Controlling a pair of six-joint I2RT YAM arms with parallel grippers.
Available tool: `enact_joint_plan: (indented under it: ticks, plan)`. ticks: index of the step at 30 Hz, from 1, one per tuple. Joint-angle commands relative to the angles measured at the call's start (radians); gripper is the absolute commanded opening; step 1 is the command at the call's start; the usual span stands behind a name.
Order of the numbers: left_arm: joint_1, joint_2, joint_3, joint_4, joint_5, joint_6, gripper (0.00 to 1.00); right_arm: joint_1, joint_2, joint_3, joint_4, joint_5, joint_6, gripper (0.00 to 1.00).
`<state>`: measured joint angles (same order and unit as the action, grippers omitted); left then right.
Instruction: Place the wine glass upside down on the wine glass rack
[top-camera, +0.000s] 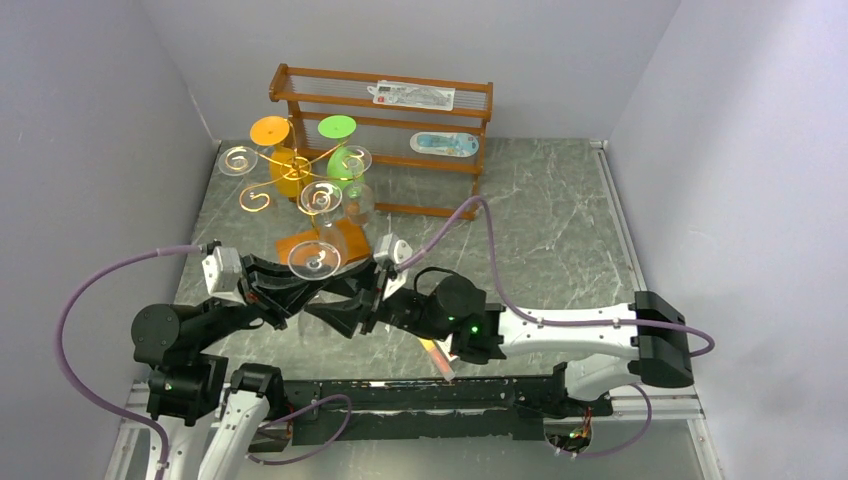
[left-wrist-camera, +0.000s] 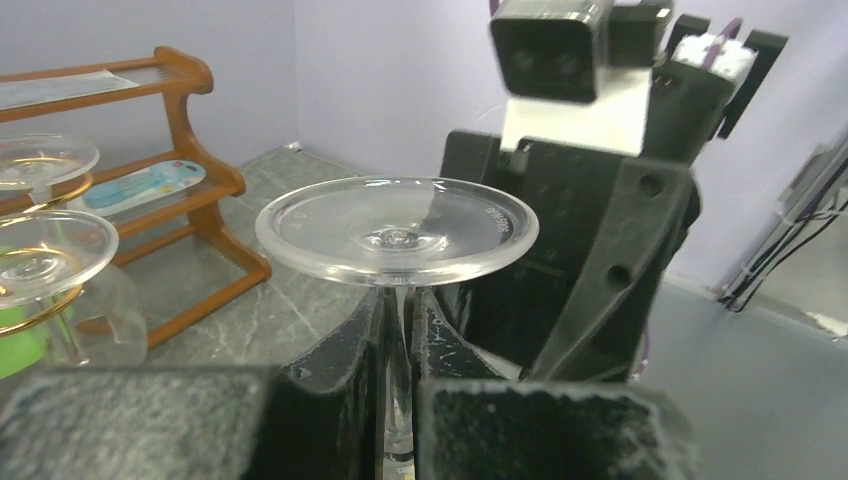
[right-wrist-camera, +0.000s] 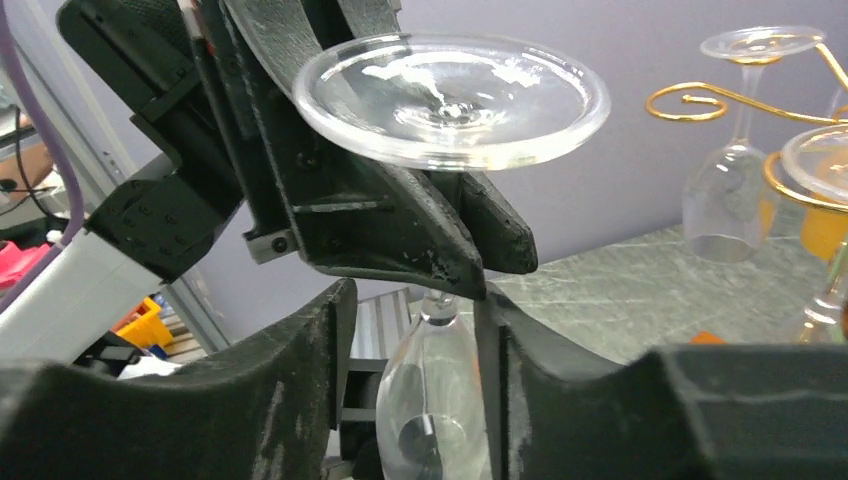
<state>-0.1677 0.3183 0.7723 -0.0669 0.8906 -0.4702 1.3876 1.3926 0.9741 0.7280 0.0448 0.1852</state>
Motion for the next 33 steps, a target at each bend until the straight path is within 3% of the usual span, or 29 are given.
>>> enact_joint_plan:
  ticks: [1, 7, 10, 12, 19, 24, 33]
  plan:
    - [-0.004, -0.026, -0.027, -0.006, -0.041, 0.119, 0.05, 0.003, -0.123, -0.033, -0.053, 0.066, 0.077, 0.54]
    - [-0.004, -0.008, -0.048, 0.136, -0.048, 0.155, 0.05, -0.009, -0.227, 0.022, -0.336, -0.017, 0.248, 0.68]
    - [-0.004, 0.020, -0.047, 0.181, -0.019, 0.173, 0.05, -0.016, -0.265, 0.078, -0.442, 0.028, 0.351, 0.73]
    - [-0.004, 0.029, -0.050, 0.214, -0.006, 0.178, 0.05, -0.036, -0.263, 0.135, -0.528, 0.103, 0.454, 0.74]
    - [-0.004, 0.056, -0.053, 0.301, -0.006, 0.171, 0.05, -0.139, -0.174, 0.333, -0.759, 0.079, 0.742, 0.74]
    - [-0.004, 0.060, -0.059, 0.344, -0.005, 0.152, 0.05, -0.244, -0.166, 0.286, -0.736, -0.006, 0.911, 0.70]
    - [-0.004, 0.062, -0.082, 0.359, -0.020, 0.150, 0.05, -0.263, -0.088, 0.301, -0.566, -0.223, 0.957, 0.61]
